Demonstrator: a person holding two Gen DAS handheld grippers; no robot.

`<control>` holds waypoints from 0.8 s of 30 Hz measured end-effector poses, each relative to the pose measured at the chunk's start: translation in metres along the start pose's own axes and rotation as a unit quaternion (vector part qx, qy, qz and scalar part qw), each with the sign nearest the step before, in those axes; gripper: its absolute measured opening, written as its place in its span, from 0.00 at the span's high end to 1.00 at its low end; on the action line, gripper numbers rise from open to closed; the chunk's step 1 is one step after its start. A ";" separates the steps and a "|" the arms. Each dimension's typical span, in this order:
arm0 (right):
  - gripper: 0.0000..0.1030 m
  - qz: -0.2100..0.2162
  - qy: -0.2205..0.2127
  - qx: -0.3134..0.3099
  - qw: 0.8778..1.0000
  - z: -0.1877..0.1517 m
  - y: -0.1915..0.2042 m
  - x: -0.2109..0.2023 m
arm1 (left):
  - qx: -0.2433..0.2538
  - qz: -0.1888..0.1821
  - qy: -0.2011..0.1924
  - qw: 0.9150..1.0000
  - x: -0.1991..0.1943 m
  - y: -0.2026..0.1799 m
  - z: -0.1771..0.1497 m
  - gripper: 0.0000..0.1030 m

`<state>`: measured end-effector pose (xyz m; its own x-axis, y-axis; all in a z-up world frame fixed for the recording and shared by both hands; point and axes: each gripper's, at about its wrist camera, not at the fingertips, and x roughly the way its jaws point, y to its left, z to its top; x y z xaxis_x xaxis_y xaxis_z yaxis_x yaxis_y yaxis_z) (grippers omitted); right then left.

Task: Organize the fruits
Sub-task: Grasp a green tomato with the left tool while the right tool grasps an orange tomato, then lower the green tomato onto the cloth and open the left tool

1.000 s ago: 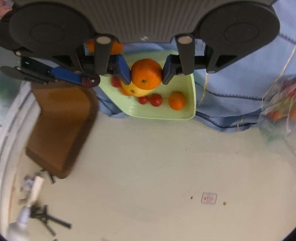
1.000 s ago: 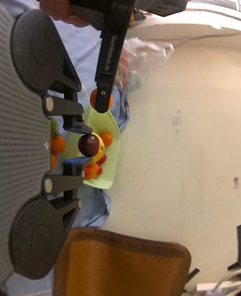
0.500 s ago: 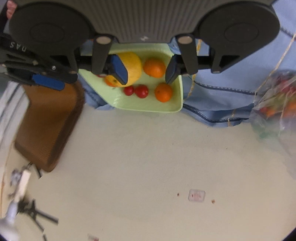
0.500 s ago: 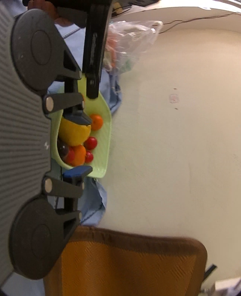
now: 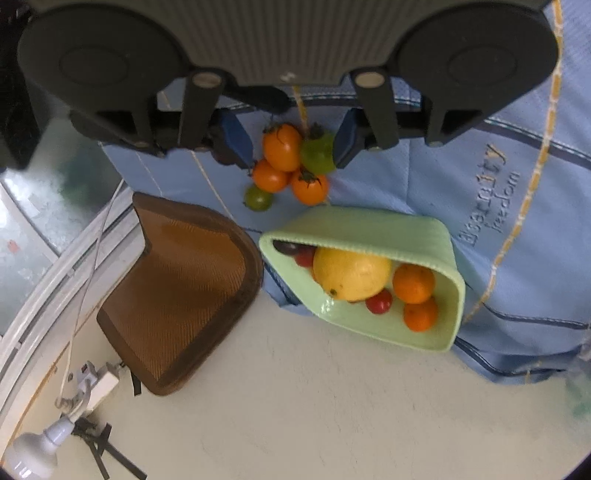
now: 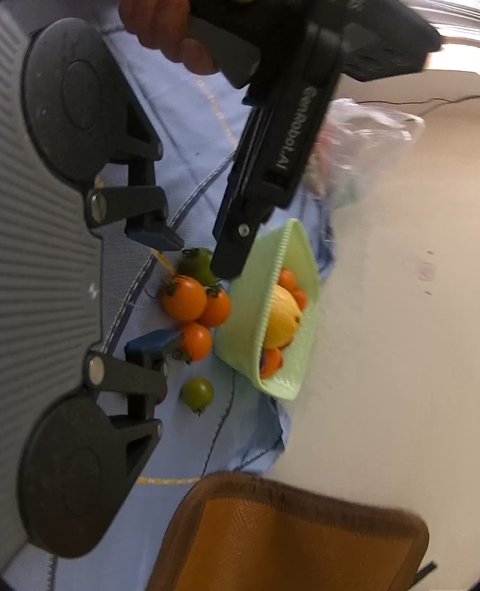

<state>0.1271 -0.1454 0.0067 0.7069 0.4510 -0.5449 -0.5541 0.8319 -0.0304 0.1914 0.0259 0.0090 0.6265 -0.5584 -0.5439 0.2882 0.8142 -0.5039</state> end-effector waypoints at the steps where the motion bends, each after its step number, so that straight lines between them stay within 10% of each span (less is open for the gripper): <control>1: 0.52 0.001 0.006 0.000 1.000 0.002 -0.001 0.005 | 0.001 0.002 0.000 1.000 0.002 0.001 -0.001 0.52; 6: 0.62 0.016 0.026 0.017 0.999 0.004 -0.010 0.028 | -0.005 0.019 -0.010 1.000 0.010 0.012 -0.002 0.73; 24: 0.70 0.031 0.004 0.019 0.999 -0.032 0.037 -0.044 | 0.001 0.026 -0.020 0.999 -0.064 -0.022 -0.076 0.74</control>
<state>0.0617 -0.1446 0.0026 0.6681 0.5002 -0.5508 -0.5801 0.8138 0.0353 0.0901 0.0314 0.0037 0.6688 -0.5081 -0.5427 0.2559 0.8427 -0.4737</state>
